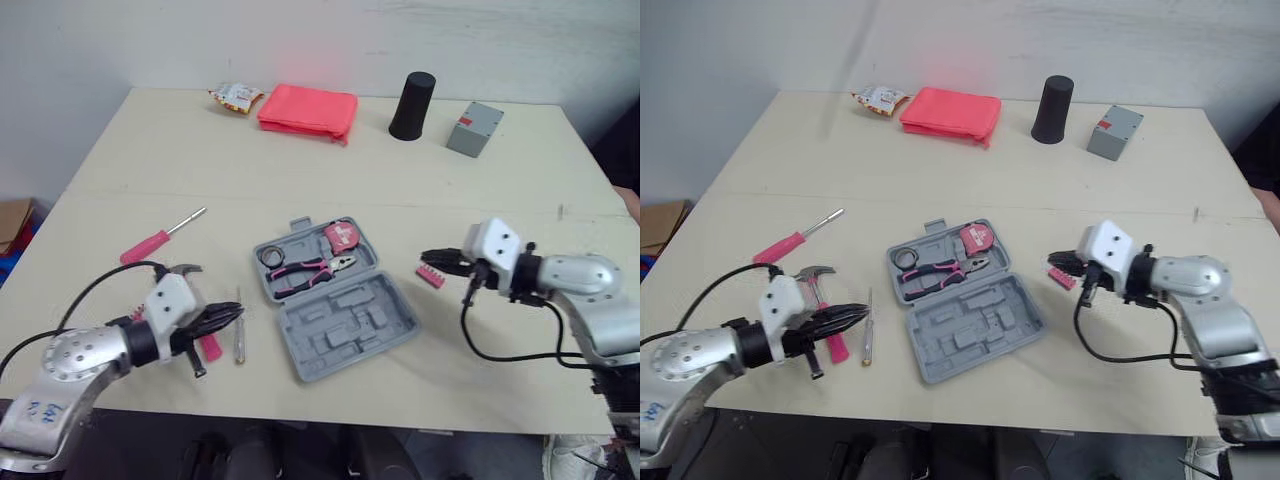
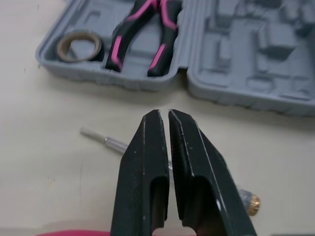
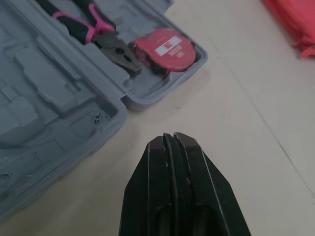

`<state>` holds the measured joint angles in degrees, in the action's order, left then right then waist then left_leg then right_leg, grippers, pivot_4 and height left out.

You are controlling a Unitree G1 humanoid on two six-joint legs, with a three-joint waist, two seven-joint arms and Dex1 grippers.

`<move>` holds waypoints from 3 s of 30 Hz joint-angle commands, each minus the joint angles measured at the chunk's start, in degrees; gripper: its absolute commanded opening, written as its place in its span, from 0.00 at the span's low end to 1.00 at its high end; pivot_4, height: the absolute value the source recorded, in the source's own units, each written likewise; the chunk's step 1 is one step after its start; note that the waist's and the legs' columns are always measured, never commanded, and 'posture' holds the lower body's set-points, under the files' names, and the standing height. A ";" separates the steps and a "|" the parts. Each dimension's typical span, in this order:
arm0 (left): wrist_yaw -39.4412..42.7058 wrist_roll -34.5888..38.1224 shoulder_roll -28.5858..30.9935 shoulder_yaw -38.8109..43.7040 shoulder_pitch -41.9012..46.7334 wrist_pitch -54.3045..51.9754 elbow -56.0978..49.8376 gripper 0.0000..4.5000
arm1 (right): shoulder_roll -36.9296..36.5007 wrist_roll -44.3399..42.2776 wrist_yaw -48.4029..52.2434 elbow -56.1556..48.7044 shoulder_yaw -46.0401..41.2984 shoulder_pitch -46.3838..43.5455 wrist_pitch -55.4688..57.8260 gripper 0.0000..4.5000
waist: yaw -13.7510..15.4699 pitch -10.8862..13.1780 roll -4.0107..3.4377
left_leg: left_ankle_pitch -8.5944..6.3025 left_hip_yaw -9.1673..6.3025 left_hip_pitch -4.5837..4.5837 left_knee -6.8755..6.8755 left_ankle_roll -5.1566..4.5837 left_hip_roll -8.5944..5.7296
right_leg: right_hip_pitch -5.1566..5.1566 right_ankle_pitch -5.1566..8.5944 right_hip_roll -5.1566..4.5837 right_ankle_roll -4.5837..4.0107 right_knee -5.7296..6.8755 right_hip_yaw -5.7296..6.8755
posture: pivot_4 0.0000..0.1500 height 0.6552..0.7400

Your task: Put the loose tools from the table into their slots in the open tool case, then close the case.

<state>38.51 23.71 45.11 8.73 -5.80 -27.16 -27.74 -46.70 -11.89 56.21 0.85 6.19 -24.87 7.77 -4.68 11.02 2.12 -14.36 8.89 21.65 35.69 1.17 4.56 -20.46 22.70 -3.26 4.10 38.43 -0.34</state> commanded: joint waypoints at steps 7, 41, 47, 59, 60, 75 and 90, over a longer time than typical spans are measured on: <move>-2.16 -1.61 -1.47 -7.00 5.34 -8.69 -3.71 0.02 | 4.54 9.22 0.62 8.05 6.58 -8.62 -0.96 0.00 | 0.16 0.00 -0.01 | -0.02 0.00 0.16 0.26 -0.03 0.02 | -0.02 0.00 -0.01 0.00 -0.04 0.02 | 1.00 1.00; 0.67 -11.40 -9.83 -20.59 19.48 -4.89 7.98 0.02 | 3.72 6.03 11.48 -1.73 3.95 -0.85 4.61 0.00 | 1.93 0.01 -0.02 | -0.03 -0.19 0.51 0.44 -0.04 0.05 | -0.15 -0.02 0.02 0.04 -0.14 0.18 | 1.00 1.00; 4.78 -13.40 -9.91 -21.91 22.23 0.19 13.20 0.02 | 2.22 3.28 10.11 -9.45 0.51 5.08 9.69 0.00 | 2.67 0.01 -0.02 | -0.02 -0.22 0.51 0.46 -0.06 0.04 | -0.13 -0.05 0.01 0.05 -0.12 0.20 | 1.00 1.00; 10.18 -17.03 -8.53 -21.47 25.37 6.66 16.26 0.02 | 0.35 2.46 6.81 -10.90 -5.11 9.11 10.50 0.00 | 3.01 0.01 -0.02 | -0.02 -0.22 0.52 0.45 -0.09 0.03 | -0.14 -0.10 0.01 0.06 -0.16 0.19 | 1.00 1.00; 10.75 -16.80 -7.50 -20.45 24.97 6.85 15.25 0.02 | -0.66 1.30 7.54 -11.41 -6.74 9.87 10.60 0.00 | 3.02 0.01 -0.03 | -0.02 -0.22 0.58 0.44 -0.09 0.03 | -0.17 -0.10 0.01 0.06 -0.18 0.20 | 1.00 1.00; 19.49 -2.57 9.21 26.65 7.84 17.34 32.80 0.58 | -8.98 -7.21 12.26 -0.02 -40.18 25.26 -5.14 0.88 | 2.67 0.05 -0.08 | -0.23 -0.19 0.57 0.28 -0.14 0.18 | -0.11 -0.08 0.14 0.02 -0.61 0.23 | 1.00 1.00; 8.79 -6.11 13.08 29.88 7.95 28.23 50.26 0.98 | -8.10 -10.28 12.06 15.51 -36.92 21.85 -21.62 1.00 | 0.75 0.06 -0.11 | -0.43 0.01 0.47 0.18 -0.36 0.13 | -0.17 -0.13 -0.13 0.04 -0.45 0.22 | 1.00 1.00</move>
<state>47.95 15.79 58.66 39.10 3.32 3.82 29.32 -55.77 -18.99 68.25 21.70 -31.63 -2.65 -14.75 -3.93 11.07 2.01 -14.79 8.90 22.13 35.87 0.82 4.70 -20.63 22.58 -3.36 4.15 37.99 -0.12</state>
